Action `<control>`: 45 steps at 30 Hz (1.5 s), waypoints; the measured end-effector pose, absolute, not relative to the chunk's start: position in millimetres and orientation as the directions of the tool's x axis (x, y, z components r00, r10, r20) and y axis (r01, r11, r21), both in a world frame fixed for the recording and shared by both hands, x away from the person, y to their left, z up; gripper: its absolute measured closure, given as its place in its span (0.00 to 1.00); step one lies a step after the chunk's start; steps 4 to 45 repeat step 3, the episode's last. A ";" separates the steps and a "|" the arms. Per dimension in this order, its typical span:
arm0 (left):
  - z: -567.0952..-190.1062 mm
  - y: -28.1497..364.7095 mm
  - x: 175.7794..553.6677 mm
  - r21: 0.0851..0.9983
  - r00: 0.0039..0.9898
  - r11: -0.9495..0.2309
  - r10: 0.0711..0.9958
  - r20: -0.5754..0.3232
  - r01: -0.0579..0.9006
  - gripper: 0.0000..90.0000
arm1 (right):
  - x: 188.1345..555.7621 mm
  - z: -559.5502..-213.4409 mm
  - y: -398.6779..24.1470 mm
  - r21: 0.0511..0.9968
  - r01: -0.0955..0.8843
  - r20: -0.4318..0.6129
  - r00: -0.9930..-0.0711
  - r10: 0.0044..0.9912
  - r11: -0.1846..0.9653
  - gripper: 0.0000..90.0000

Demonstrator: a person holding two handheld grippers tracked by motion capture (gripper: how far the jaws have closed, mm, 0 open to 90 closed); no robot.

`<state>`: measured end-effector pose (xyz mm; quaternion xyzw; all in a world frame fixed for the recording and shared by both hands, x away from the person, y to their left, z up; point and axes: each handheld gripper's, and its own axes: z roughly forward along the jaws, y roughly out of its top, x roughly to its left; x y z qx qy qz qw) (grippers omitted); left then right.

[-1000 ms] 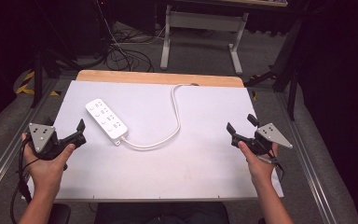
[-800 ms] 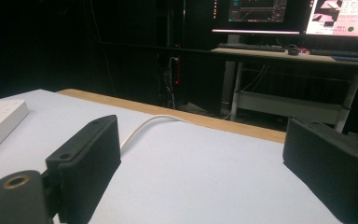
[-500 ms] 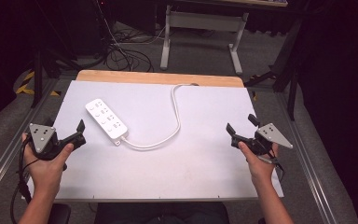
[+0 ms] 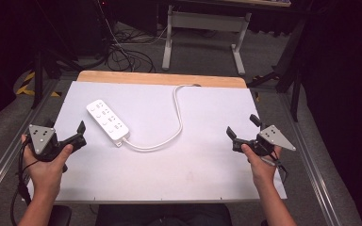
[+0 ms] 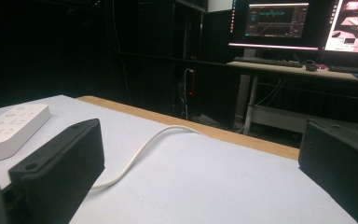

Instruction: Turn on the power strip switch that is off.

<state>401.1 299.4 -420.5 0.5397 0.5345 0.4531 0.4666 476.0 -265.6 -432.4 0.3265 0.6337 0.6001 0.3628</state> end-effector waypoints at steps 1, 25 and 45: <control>-420.9 299.8 401.3 0.988 0.018 0.009 1.000 -0.012 0.155 0.03 | 476.7 -432.7 -265.3 0.997 -0.022 -0.069 -0.527 0.847 0.068 0.01; -421.2 300.3 401.4 0.988 0.016 0.011 1.000 -0.013 0.156 0.03 | 476.8 -432.7 -265.2 0.997 -0.022 -0.069 -0.528 0.847 0.068 0.01; -421.2 300.3 401.4 0.988 0.016 0.011 1.000 -0.013 0.156 0.03 | 476.8 -432.7 -265.2 0.997 -0.022 -0.069 -0.528 0.847 0.068 0.01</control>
